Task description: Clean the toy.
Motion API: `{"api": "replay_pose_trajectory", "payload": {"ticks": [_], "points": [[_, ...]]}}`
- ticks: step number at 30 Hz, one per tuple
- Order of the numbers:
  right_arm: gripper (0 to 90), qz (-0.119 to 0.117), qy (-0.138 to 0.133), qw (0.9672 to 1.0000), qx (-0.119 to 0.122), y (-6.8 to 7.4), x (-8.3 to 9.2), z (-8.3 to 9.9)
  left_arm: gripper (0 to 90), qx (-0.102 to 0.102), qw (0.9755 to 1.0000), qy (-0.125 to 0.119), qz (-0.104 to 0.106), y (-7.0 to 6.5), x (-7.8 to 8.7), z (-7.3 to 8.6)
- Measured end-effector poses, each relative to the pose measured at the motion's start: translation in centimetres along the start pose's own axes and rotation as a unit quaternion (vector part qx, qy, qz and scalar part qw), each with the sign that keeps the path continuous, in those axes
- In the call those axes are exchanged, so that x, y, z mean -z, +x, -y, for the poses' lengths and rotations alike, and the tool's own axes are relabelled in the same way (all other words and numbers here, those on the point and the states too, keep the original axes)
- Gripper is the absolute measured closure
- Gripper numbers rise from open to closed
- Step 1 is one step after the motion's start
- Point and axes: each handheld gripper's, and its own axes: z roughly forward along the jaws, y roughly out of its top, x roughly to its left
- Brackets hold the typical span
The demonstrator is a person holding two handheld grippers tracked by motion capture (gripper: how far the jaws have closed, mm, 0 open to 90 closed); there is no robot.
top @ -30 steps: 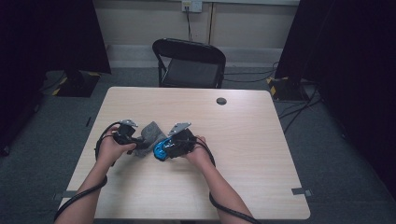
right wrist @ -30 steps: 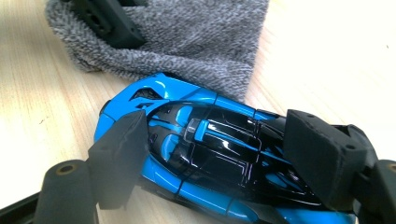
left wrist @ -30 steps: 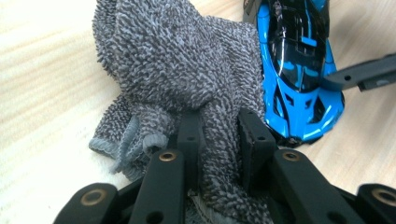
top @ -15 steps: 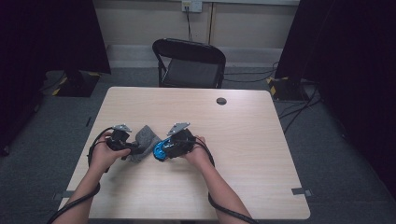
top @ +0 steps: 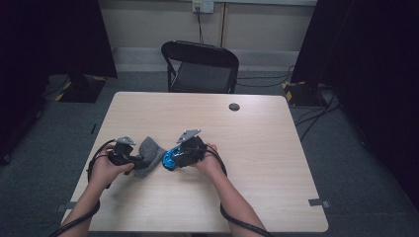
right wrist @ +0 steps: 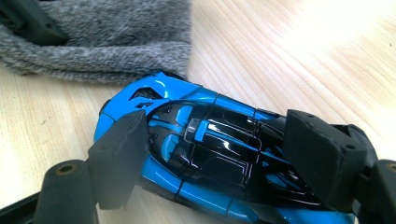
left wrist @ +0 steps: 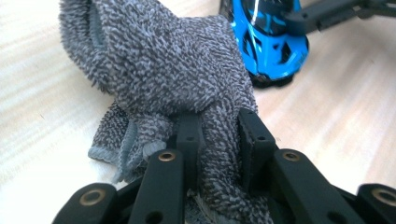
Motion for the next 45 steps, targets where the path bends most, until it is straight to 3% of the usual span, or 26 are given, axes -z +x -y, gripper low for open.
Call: {"api": "replay_pose_trajectory", "payload": {"ticks": [11,17,23,27,35,41,45], "points": [[22.1,0.002,-0.006,1.0000,-0.003,0.0,0.0,0.1,72.9,-0.009,0.9999,0.007,0.004,-1.2,2.1,1.8],[22.1,0.000,-0.006,1.0000,-0.006,-0.1,0.0,0.1,72.8,-0.012,0.9998,-0.012,0.005,-1.6,3.2,1.4],[21.8,0.004,-0.005,1.0000,-0.004,-0.1,0.0,0.1,72.5,-0.026,0.9995,-0.019,0.001,-2.2,3.3,0.8],[22.1,0.006,-0.007,1.0000,0.003,-0.3,0.5,0.3,72.4,-0.040,0.9988,-0.027,0.012,-3.2,3.6,0.3],[22.5,0.007,-0.019,0.9997,-0.009,-1.4,2.7,0.7,72.3,-0.060,0.9975,-0.033,0.020,-4.6,3.3,-1.0],[22.7,0.013,-0.027,0.9995,-0.011,-2.8,5.4,1.8,72.3,-0.081,0.9955,-0.039,0.031,-6.1,2.7,-2.7],[23.0,0.025,-0.034,0.9987,-0.027,-4.5,8.0,3.5,72.3,-0.098,0.9933,-0.046,0.042,-7.6,1.4,-4.7]]}}
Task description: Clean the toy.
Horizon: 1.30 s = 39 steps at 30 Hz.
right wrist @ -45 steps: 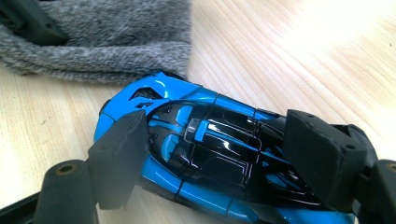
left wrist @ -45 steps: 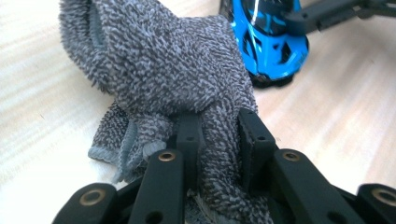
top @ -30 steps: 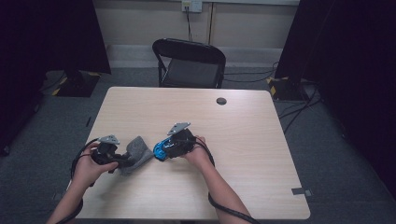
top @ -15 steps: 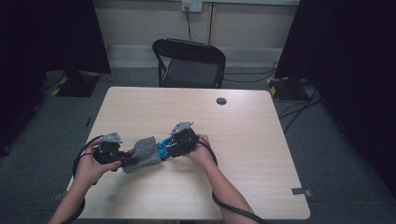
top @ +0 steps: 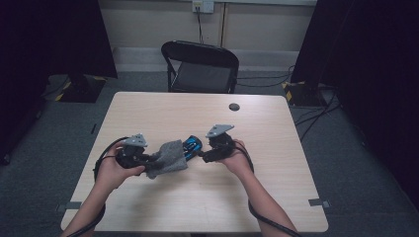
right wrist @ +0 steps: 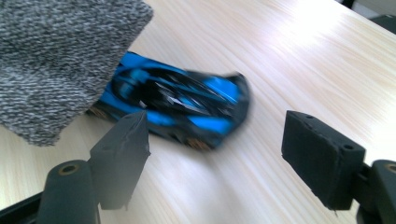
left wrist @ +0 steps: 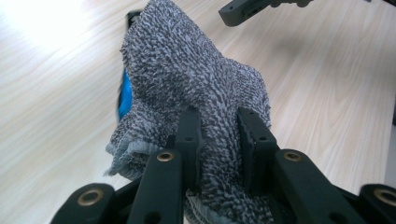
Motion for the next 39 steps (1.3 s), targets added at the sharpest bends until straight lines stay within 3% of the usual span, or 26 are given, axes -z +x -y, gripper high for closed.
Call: {"api": "replay_pose_trajectory", "payload": {"ticks": [4,7,13,20,29,36,39], "points": [[23.1,0.010,0.004,0.9999,-0.003,-1.0,1.3,0.9,72.3,-0.008,0.9999,-0.005,0.012,-0.7,-1.5,-1.3],[23.1,0.019,-0.001,0.9997,-0.016,-2.1,2.9,1.8,72.3,-0.028,0.9993,0.007,0.025,-1.8,-4.2,-2.7],[23.4,0.026,-0.008,0.9993,-0.026,-3.2,3.9,2.2,72.3,-0.039,0.9982,0.007,0.045,-3.4,-7.5,-4.2],[23.4,0.021,-0.005,0.9997,-0.012,-3.0,4.1,2.4,72.4,-0.040,0.9978,0.011,0.052,-4.3,-10.9,-4.9],[24.7,0.012,-0.013,0.9997,-0.014,-3.5,7.0,4.3,71.6,-0.052,0.9967,0.015,0.061,-5.2,-14.6,-6.0],[27.3,-0.009,-0.018,0.9995,-0.022,-3.1,8.3,6.2,68.3,-0.062,0.9956,0.025,0.065,-5.4,-16.5,-6.4],[29.2,-0.017,-0.021,0.9994,-0.019,-2.6,8.5,7.1,62.0,-0.070,0.9954,0.025,0.060,-5.4,-17.0,-6.2]]}}
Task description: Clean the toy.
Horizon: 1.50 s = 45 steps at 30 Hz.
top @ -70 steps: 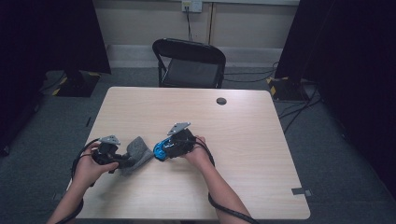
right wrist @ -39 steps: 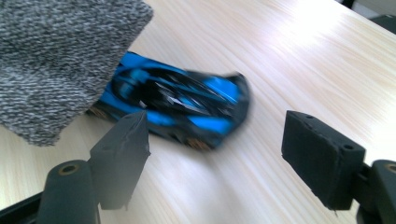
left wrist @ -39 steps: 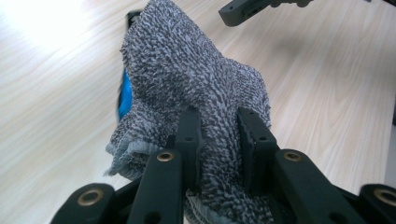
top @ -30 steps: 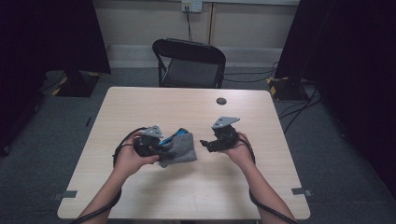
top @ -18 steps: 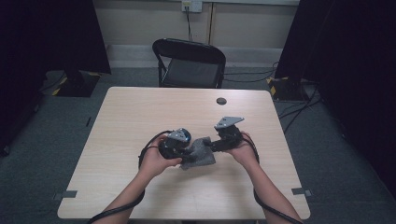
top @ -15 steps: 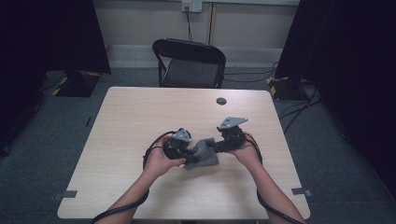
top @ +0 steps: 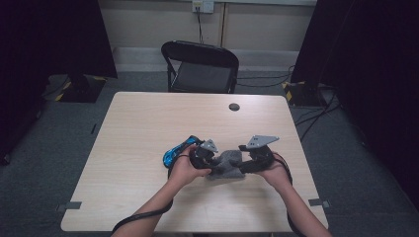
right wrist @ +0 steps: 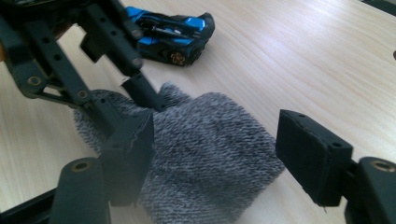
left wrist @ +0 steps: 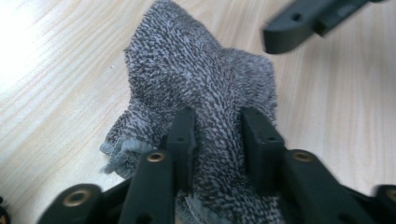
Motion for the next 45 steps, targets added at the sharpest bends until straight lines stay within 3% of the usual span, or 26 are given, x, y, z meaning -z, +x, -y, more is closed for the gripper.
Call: {"api": "replay_pose_trajectory", "payload": {"ticks": [1,2,5,9,11,15,18,22,24,25,26,29,32,34,36,40,43,45], "points": [[31.0,-0.007,-0.003,1.0000,-0.003,0.3,0.1,0.5,51.0,-0.003,1.0000,0.000,-0.004,0.0,0.0,0.0],[32.0,-0.006,-0.001,1.0000,0.000,0.4,0.0,0.7,48.2,-0.005,0.9999,-0.004,-0.013,0.1,0.5,0.0],[35.5,-0.007,0.012,0.9999,0.004,0.6,-0.5,1.5,42.7,-0.001,0.9996,-0.014,-0.025,0.4,1.6,0.1],[39.2,-0.012,0.031,0.9994,-0.002,0.7,-1.4,2.6,43.4,0.008,0.9989,-0.024,-0.040,0.9,2.6,0.3],[41.5,-0.010,0.046,0.9989,-0.001,0.8,-1.9,3.0,45.7,0.008,0.9987,-0.019,-0.047,1.2,2.6,0.3],[45.6,-0.008,0.064,0.9979,-0.001,1.2,-2.2,3.4,52.8,-0.002,0.9990,0.013,-0.044,1.1,0.8,0.8],[47.4,-0.003,0.075,0.9972,-0.003,1.2,-1.9,3.6,63.8,0.015,0.9990,0.014,-0.040,1.4,0.5,1.0],[48.9,0.003,0.078,0.9970,-0.006,1.5,-1.5,4.0,86.1,0.037,0.9984,0.021,-0.038,1.4,0.9,0.9],[49.6,0.006,0.078,0.9969,-0.007,1.7,-1.3,4.2,87.8,0.058,0.9974,0.015,-0.040,1.6,1.6,0.9],[49.6,0.006,0.078,0.9969,-0.007,1.7,-1.3,4.2,88.8,0.058,0.9974,0.015,-0.040,1.6,1.6,0.9],[50.1,0.009,0.082,0.9965,-0.004,1.9,-1.1,4.3,88.9,0.044,0.9966,0.032,-0.062,1.6,2.2,0.9],[50.0,0.009,0.093,0.9956,-0.004,2.1,-0.7,4.4,88.8,0.034,0.9981,0.025,-0.046,1.5,2.6,1.2],[47.9,0.008,0.093,0.9956,-0.005,2.4,-0.2,4.4,87.0,0.026,0.9980,0.023,-0.052,1.4,3.0,1.2],[47.4,0.008,0.090,0.9959,0.008,2.5,0.2,4.2,80.8,0.021,0.9981,0.002,-0.059,1.7,3.3,1.2],[45.0,0.007,0.080,0.9967,0.016,2.5,0.3,3.8,58.2,0.011,0.9974,-0.017,-0.069,2.0,3.8,1.1],[39.5,0.000,0.059,0.9980,0.024,2.6,-0.2,3.2,38.8,-0.020,0.9942,-0.032,-0.101,2.8,5.8,0.9],[36.7,-0.004,0.062,0.9976,0.030,2.6,-1.1,3.3,27.1,-0.017,0.9924,-0.028,-0.118,4.1,7.1,1.4],[36.1,-0.005,0.068,0.9973,0.025,2.5,-1.6,3.7,24.4,0.002,0.9922,-0.023,-0.122,5.1,7.6,2.0]]}}
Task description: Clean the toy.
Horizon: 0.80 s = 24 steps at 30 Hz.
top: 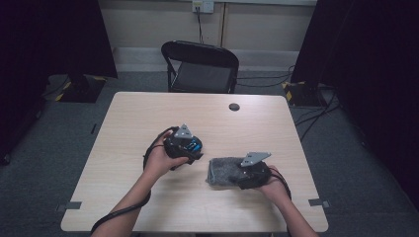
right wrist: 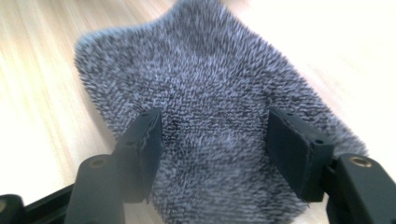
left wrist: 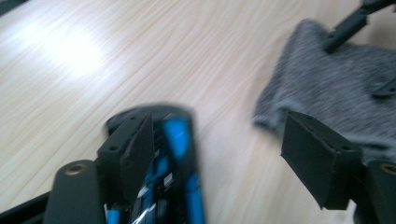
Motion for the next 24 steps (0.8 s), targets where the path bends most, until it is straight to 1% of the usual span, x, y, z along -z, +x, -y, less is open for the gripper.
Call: {"api": "replay_pose_trajectory", "payload": {"ticks": [1,2,3,4,5,6,7,8,10,12,13,15,16,17,18,19,20,22,24], "points": [[36.0,-0.001,-0.001,1.0000,0.000,0.0,-0.2,0.2,23.5,0.007,1.0000,0.000,-0.003,0.5,0.1,0.3],[36.0,-0.001,-0.004,1.0000,-0.002,0.0,-0.3,0.3,23.1,0.007,1.0000,0.000,-0.003,0.5,0.1,0.3],[35.9,-0.003,-0.005,1.0000,-0.005,-0.1,-0.3,0.4,22.0,0.018,0.9998,0.005,-0.010,1.3,-0.1,0.9],[35.8,-0.005,-0.007,0.9999,-0.010,-0.2,-0.3,0.4,19.8,0.023,0.9996,0.009,-0.010,1.7,-0.4,1.1],[35.9,-0.008,-0.009,0.9998,-0.017,-0.2,-0.3,0.5,18.3,0.019,0.9997,0.011,-0.011,2.0,-0.8,1.2],[35.9,-0.010,-0.012,0.9996,-0.022,-0.3,-0.4,0.7,18.3,0.019,0.9997,0.011,-0.011,2.0,-0.8,1.2],[36.1,-0.013,-0.017,0.9995,-0.025,-0.4,-0.5,0.8,17.9,0.014,0.9997,0.018,-0.003,2.4,-1.4,1.4],[36.2,-0.014,-0.019,0.9993,-0.029,-0.4,-0.4,0.9,16.9,0.016,0.9997,0.018,-0.002,2.6,-1.8,1.4],[36.3,-0.013,-0.020,0.9993,-0.029,-0.4,-0.5,0.9,17.1,0.025,0.9994,0.024,-0.002,3.0,-2.6,1.5],[36.4,-0.009,-0.018,0.9995,-0.026,-0.3,-0.5,0.9,17.1,0.033,0.9989,0.029,-0.012,3.4,-3.2,1.6],[36.4,-0.009,-0.019,0.9994,-0.027,-0.3,-0.5,0.9,17.3,0.040,0.9987,0.031,-0.009,3.5,-3.5,1.6],[36.4,-0.008,-0.019,0.9994,-0.027,-0.2,-0.5,0.9,17.5,0.041,0.9986,0.031,-0.009,3.7,-3.7,1.7],[36.4,-0.008,-0.020,0.9994,-0.027,-0.2,-0.5,1.0,17.2,0.045,0.9986,0.028,-0.003,3.7,-3.9,1.6],[36.5,-0.009,-0.022,0.9993,-0.029,-0.3,-0.5,1.0,17.2,0.048,0.9986,0.023,-0.006,3.7,-4.2,1.5],[36.5,-0.010,-0.023,0.9993,-0.029,-0.3,-0.5,1.0,17.0,0.049,0.9984,0.026,-0.007,3.6,-4.4,1.5],[36.5,-0.010,-0.023,0.9992,-0.030,-0.3,-0.5,1.0,17.1,0.045,0.9984,0.034,-0.009,3.6,-4.6,1.5],[36.5,-0.010,-0.023,0.9992,-0.030,-0.3,-0.5,1.0,17.0,0.047,0.9981,0.038,-0.010,3.5,-4.8,1.5],[36.5,-0.009,-0.023,0.9992,-0.030,-0.3,-0.5,1.0,17.0,0.049,0.9980,0.039,-0.008,3.5,-4.9,1.5],[36.5,-0.007,-0.024,0.9992,-0.030,-0.2,-0.5,1.1,17.0,0.050,0.9979,0.040,-0.015,3.4,-5.4,1.7]]}}
